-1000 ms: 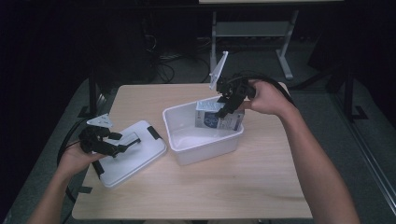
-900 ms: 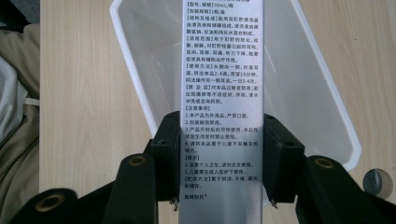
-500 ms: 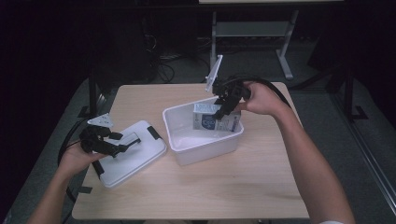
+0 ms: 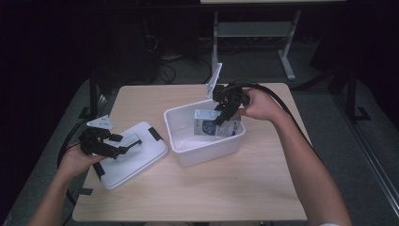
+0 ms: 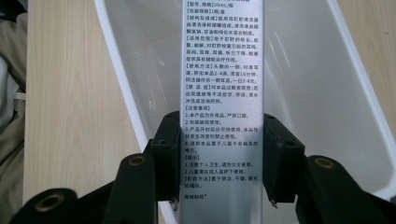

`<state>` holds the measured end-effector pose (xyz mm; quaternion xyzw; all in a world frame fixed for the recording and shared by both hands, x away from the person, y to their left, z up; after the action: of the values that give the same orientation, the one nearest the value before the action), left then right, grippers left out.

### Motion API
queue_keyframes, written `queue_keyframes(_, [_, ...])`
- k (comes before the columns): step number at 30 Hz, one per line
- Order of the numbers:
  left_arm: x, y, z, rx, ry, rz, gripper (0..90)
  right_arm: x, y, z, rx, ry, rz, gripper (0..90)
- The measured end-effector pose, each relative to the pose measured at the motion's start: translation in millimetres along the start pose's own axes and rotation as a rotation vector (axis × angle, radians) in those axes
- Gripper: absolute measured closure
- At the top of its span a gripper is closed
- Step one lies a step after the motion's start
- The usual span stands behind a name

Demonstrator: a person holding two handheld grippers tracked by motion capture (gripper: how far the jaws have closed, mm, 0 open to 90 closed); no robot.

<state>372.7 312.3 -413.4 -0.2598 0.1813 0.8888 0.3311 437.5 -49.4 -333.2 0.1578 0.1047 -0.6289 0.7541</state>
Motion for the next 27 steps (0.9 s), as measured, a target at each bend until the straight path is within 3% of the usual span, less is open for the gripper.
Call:
queue_keyframes(7, [0.1,-0.1,0.2,-0.001,-0.002,-0.005,39.1,-1.7,0.1,-7.7,-0.005,0.002,0.017,55.0])
queue_keyframes(27, [2.9,0.4,-0.1,0.005,0.000,0.004,39.1,9.2,-0.9,-37.0,-0.059,0.013,0.008,55.0])
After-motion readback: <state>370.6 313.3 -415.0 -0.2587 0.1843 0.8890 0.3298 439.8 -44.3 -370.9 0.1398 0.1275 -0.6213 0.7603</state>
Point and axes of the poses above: each handheld gripper's, and its own axes: z roughly backward along the jaws, x roughly out of its underside, y roughly to its right, the point moved 6 cm from there along -z, roughly forward along the jaws, and after that the axes turned 14 degrees about z, right-handed, at the moved point
